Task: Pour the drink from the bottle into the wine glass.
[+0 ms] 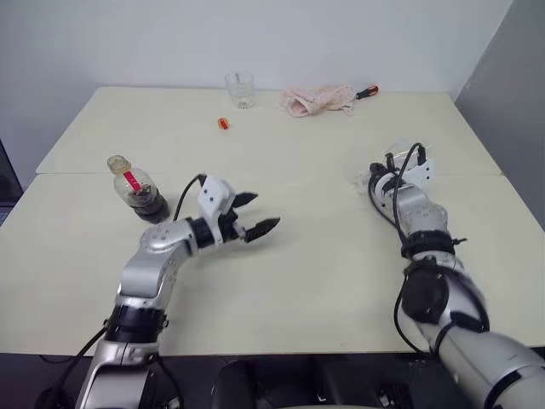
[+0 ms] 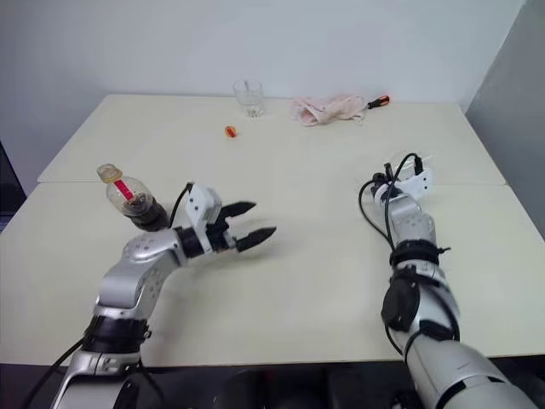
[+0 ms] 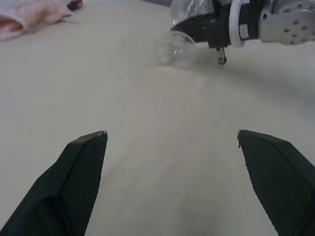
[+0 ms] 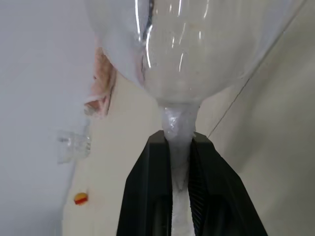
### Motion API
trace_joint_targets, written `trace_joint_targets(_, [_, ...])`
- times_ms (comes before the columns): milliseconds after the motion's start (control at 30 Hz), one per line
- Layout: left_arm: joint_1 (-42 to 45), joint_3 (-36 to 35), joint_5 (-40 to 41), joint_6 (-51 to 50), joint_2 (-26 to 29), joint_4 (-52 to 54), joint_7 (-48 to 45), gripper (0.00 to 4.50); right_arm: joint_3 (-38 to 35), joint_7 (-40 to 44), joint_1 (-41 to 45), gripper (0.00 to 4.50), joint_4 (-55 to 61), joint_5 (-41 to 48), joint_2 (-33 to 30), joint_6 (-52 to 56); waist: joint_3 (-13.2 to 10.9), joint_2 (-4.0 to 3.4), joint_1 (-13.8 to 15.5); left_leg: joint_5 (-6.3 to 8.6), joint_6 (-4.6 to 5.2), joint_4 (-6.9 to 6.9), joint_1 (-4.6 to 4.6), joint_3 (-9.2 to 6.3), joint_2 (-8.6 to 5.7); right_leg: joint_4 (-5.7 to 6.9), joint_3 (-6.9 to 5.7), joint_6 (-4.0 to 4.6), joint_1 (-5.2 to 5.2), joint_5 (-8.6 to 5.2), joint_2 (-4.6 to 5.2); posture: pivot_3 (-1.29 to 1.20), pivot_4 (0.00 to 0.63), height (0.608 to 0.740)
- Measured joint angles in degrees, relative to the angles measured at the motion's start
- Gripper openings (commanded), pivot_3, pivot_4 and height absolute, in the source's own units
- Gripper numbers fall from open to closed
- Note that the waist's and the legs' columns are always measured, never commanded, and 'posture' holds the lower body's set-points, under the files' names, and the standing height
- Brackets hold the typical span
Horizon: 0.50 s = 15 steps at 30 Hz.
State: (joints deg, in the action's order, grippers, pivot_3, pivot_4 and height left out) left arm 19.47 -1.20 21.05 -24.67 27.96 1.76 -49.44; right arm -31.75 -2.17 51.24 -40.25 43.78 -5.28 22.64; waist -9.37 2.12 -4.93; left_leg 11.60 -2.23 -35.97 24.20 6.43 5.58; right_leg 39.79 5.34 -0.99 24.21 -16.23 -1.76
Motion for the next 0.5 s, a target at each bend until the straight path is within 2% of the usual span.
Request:
trace_joint_targets(100, [-2.5, -1.8, 1.9, -1.9, 1.6, 2.0, 0.0, 4.5, 9.9, 5.1, -7.1, 0.15, 13.2, -4.5, 1.9, 0.6, 0.0, -0.06, 0.0, 0.0, -0.01, -0.03, 0.18, -0.01, 0.02, 0.07, -0.01, 0.0, 0.2, 0.0, 0.01, 0.0, 0.15, 0.74])
trace_joint_targets(167, [-3.1, -2.6, 3.0, -2.8, 2.5, 3.5, -0.1, 4.5, 15.0, 8.5, -8.7, 0.15, 17.7, -7.2, 2.0, 0.6, -0.1, -0.08, -0.1, 0.0, -0.01, -0.04, 0.17, 0.0, -0.03, 0.11, -0.02, 0.0, 0.21, 0.0, 0.02, 0.0, 0.15, 0.74])
trace_joint_targets(267, [-7.3, -3.9, 5.2, -6.0, 6.8, 7.0, -1.6, 4.5, 27.5, 17.0, -12.6, 0.15, 23.2, -15.9, 2.0, -4.6, 0.0, -0.06, -0.5, 0.0, -0.01, -0.01, -0.01, -0.03, -0.01, 0.1, -0.01, -0.05, 0.12, -0.07, -0.01, 0.0, 0.15, 0.74])
trace_joint_targets(367, [-9.7, -5.1, 6.5, -8.7, 8.2, 8.1, -1.6, 4.5, 33.3, 20.8, -14.3, 0.15, 19.0, -21.2, 4.8, -9.6, 0.0, -0.05, -0.3, 0.0, -0.01, -0.02, -0.06, -0.15, 0.01, 0.17, -0.2, -0.13, 0.06, -0.2, -0.01, 0.0, 0.15, 0.74])
trace_joint_targets(500, [-13.1, -8.1, 9.4, -11.4, 8.5, 12.3, 0.0, 4.5, 35.1, 21.7, -12.7, 0.15, 8.5, -26.5, 8.9, -18.9, -0.1, 0.0, 0.0, -0.01, -0.02, -0.13, -0.05, -0.13, -0.04, 0.16, -0.17, -0.08, -0.01, -0.16, 0.07, 0.0, 0.15, 0.74])
